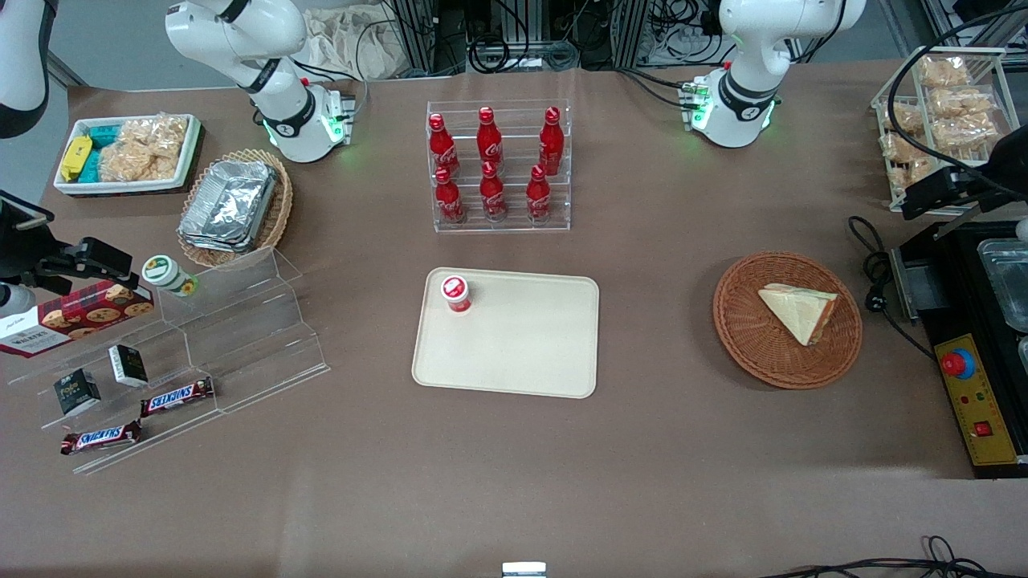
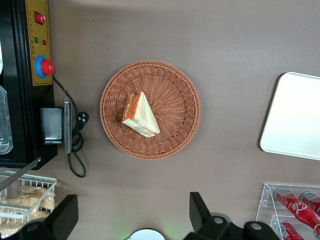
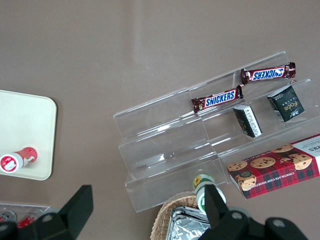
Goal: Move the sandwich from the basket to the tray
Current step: 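Move the left gripper down over the wrapped sandwich in the wicker basket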
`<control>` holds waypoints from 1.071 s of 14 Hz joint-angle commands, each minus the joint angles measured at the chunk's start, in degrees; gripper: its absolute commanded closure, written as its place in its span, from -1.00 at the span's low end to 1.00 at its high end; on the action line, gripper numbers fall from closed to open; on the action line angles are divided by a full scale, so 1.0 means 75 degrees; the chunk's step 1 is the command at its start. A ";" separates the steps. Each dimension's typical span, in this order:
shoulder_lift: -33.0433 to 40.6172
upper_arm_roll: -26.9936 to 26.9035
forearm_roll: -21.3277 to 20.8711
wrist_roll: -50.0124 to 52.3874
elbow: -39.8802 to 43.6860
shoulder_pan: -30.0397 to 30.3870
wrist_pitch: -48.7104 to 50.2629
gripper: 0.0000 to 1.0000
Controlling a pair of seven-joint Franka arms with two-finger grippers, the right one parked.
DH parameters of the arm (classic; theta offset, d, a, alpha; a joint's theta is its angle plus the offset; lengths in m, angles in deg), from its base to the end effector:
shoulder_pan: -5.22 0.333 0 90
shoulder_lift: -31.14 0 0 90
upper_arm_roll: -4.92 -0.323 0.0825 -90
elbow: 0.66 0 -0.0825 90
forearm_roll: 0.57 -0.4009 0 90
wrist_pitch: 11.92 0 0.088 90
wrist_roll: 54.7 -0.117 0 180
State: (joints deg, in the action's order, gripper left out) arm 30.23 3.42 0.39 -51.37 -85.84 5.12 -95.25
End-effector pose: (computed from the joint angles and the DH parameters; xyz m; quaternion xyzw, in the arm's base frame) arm 0.5641 0.0115 0.6432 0.9989 0.0405 -0.0242 0.0077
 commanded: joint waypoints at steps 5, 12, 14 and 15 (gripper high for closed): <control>-0.0089 0.0059 -0.0151 0.0305 0.0132 0.0178 0.0024 -1.00; -0.0300 0.0047 0.0117 0.0411 -0.1775 0.0810 -0.1811 -1.00; -0.0370 0.0047 0.0363 0.0423 -0.2560 0.0997 -0.2643 -1.00; -0.0463 0.0047 0.0364 0.0423 -0.2901 0.1010 -0.2972 -1.00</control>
State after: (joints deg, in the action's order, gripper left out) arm 26.06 3.16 2.11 -49.29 -102.18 11.64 -113.21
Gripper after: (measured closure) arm 0.000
